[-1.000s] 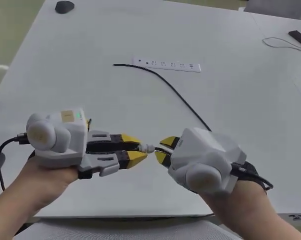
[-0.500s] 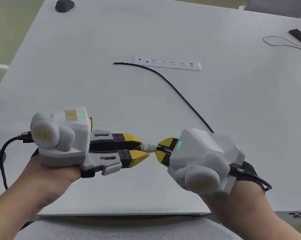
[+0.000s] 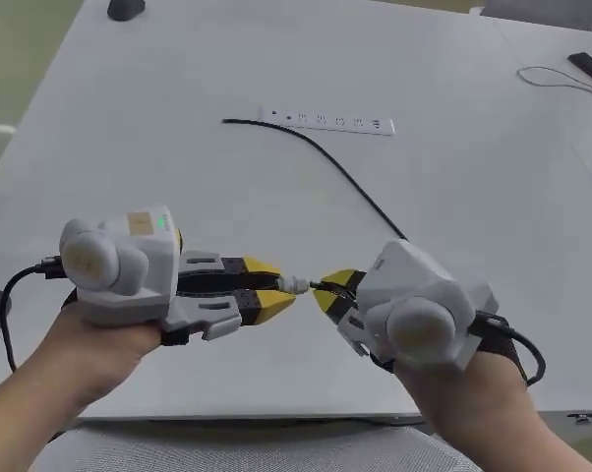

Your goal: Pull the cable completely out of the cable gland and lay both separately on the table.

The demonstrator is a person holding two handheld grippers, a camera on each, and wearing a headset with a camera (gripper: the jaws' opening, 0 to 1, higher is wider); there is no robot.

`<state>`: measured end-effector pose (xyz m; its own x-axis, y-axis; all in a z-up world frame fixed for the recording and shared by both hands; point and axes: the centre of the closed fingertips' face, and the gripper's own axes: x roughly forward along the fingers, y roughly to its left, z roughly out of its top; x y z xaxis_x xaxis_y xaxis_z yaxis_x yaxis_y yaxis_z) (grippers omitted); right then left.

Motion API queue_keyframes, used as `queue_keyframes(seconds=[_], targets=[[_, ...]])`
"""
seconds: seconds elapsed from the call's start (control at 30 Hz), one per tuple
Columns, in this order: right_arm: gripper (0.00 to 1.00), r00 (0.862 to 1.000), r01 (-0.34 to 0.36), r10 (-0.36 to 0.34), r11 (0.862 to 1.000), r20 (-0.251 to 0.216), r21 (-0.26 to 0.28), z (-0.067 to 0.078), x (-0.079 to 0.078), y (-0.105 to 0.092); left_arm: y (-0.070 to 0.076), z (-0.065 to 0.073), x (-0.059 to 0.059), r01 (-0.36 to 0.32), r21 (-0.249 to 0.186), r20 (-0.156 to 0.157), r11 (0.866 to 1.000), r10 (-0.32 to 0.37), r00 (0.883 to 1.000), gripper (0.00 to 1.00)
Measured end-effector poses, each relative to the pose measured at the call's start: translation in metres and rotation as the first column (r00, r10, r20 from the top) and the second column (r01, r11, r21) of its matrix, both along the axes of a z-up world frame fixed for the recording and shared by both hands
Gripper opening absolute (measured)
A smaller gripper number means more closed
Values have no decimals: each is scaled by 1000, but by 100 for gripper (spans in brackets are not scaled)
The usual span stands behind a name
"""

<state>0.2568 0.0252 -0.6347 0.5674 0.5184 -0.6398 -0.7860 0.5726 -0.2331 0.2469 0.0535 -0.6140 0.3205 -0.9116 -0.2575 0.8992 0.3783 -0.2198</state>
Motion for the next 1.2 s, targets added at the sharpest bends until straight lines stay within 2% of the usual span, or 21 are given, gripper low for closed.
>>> queue_keyframes(seconds=[0.17,0.43,0.53,0.6,0.67,0.73,0.77,0.8,0.83,0.93,1.03,1.2], targets=[[0,998,67,-67,998,-14,17,-6,6,-18,1,3,1,-9,-12,-4,1000,9,1000,15],[0,979,190,-184,980,-86,64,-24,12,-47,1,7,2,-19,-27,-2,999,19,1000,15],[0,960,256,-243,962,-136,93,-34,12,-57,0,7,1,-20,-28,-1,999,20,1000,15],[0,953,279,-263,955,-152,97,-41,13,-63,-1,7,0,-19,-26,0,999,19,1000,15],[0,938,315,-293,943,-185,103,-50,11,-68,-1,6,-2,-16,-20,1,1000,16,1000,15],[0,932,328,-306,940,-197,94,-56,10,-72,-3,5,-3,-15,-16,1,1000,15,1000,15],[0,925,345,-320,934,-207,96,-58,10,-73,-3,4,-4,-14,-14,0,1000,14,1000,15],[0,909,370,-334,922,-250,110,-62,7,-73,-4,4,-6,-12,-12,0,1000,12,1000,15],[0,901,382,-340,916,-270,120,-63,6,-72,-6,2,-7,-9,-5,2,1000,9,1000,15],[0,901,379,-341,919,-268,104,-65,6,-73,-7,0,-9,-7,2,0,1000,7,1000,15],[0,891,398,-350,909,-289,123,-65,6,-72,-7,0,-8,-13,-2,-3,1000,13,1000,15],[0,906,371,-333,921,-262,115,-63,6,-72,-5,0,-5,-19,4,-5,1000,19,1000,15]])
